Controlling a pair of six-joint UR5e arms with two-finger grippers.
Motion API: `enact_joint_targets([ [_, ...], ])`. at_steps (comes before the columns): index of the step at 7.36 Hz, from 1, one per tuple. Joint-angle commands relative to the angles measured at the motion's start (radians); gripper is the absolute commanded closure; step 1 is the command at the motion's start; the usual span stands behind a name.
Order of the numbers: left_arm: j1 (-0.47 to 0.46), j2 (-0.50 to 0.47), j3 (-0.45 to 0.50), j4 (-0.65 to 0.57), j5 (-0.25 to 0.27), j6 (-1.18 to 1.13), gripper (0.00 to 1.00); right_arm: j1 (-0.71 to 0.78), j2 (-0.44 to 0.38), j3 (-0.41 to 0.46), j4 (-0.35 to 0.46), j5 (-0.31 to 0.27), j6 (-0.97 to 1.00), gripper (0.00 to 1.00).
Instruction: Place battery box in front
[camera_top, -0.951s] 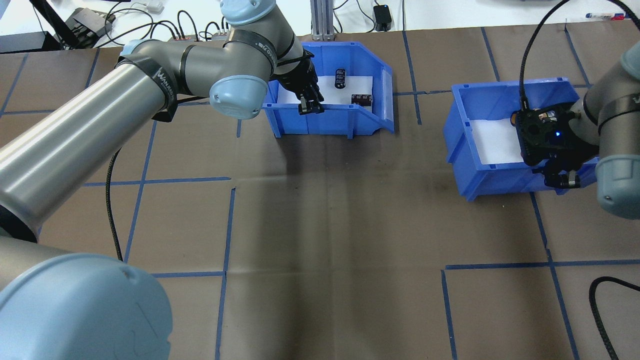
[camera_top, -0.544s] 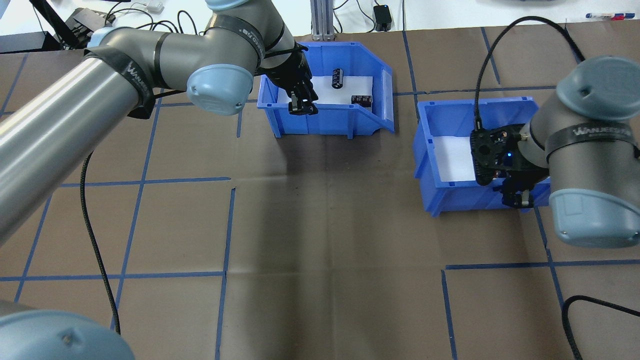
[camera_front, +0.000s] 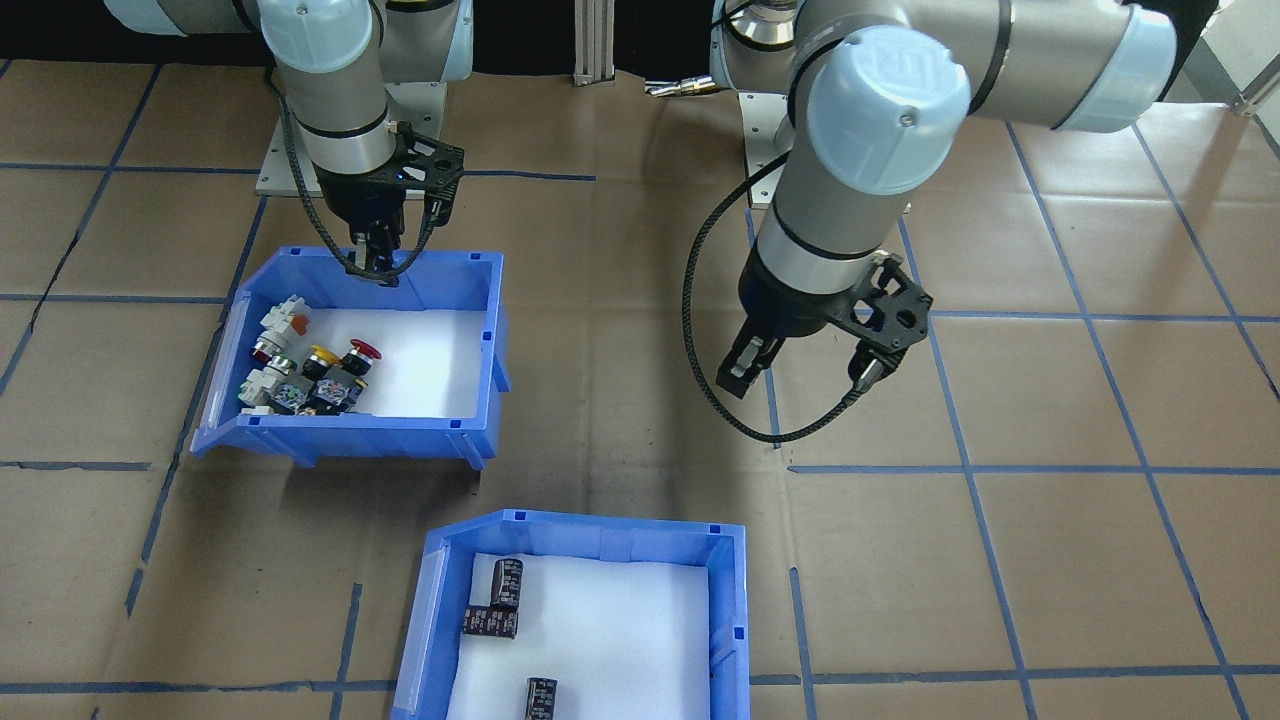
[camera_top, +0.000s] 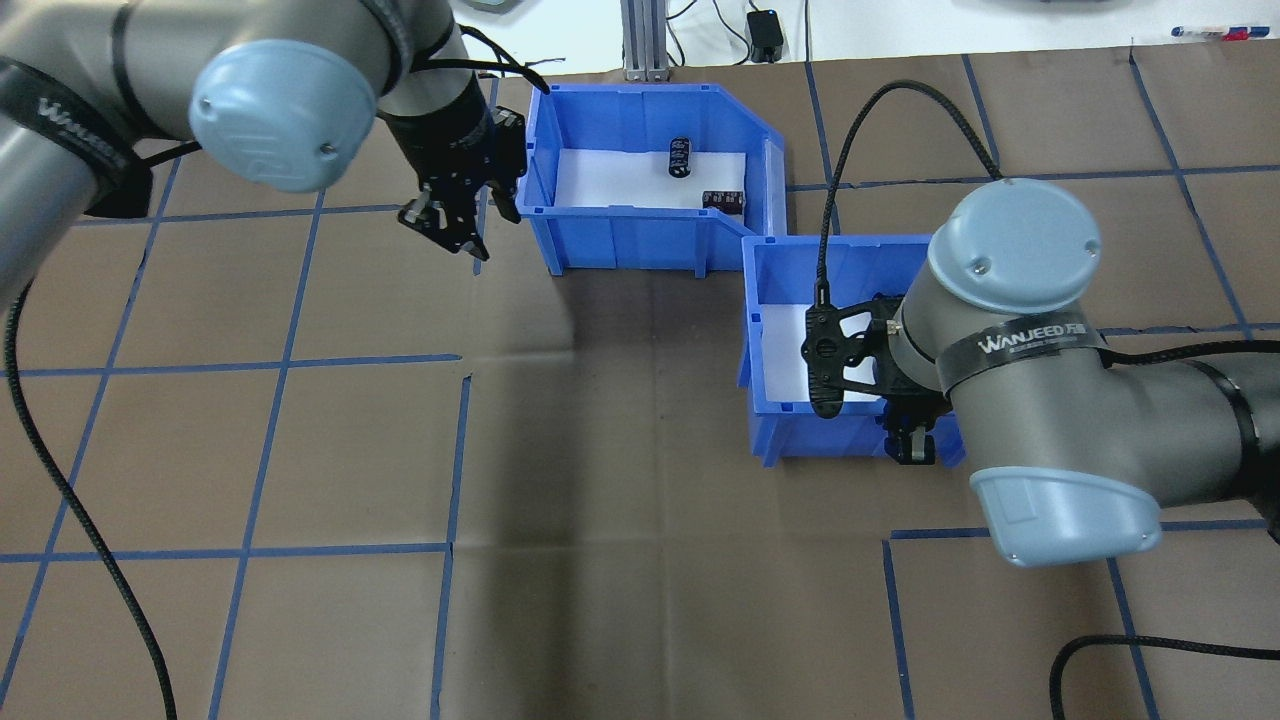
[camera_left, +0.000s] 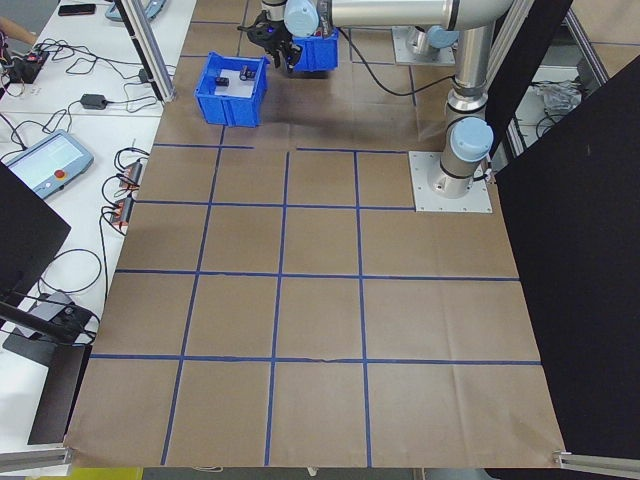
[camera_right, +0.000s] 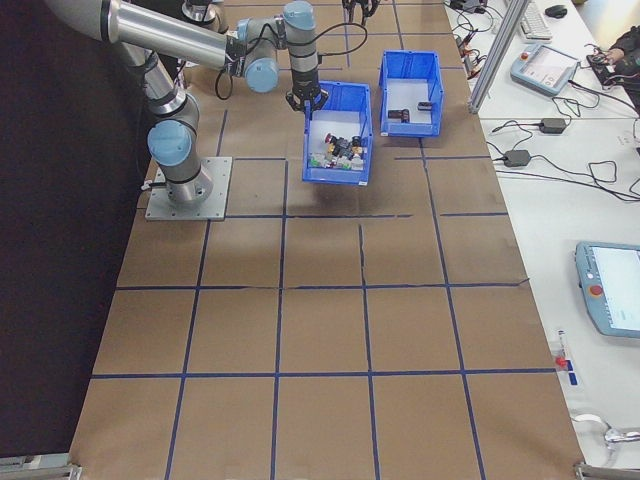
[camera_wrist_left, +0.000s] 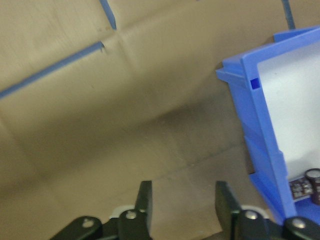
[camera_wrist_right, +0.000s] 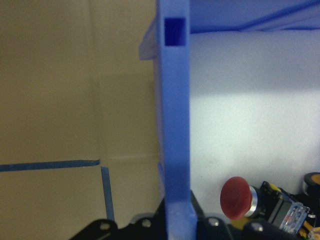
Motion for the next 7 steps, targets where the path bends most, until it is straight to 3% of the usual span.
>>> enact_joint_targets([
  [1, 0.101, 0.061, -0.008, -0.064, 0.055, 0.534, 0.01, 0.1, 0.002, 0.014, -0.004, 0.001, 0.083, 1.0],
  [2, 0.111, 0.099, -0.031, -0.079, 0.156, 0.697, 0.01, 0.155, 0.005, 0.014, -0.004, 0.001, 0.135, 1.0],
  [4, 0.137, 0.172, -0.103, -0.063, 0.149, 1.059, 0.0, 0.276, 0.052, 0.001, -0.068, 0.001, 0.256, 1.0],
  [7, 0.227, 0.182, -0.131, -0.061, 0.146, 1.179, 0.0, 0.426, 0.158, -0.053, -0.116, -0.053, 0.385, 1.0],
])
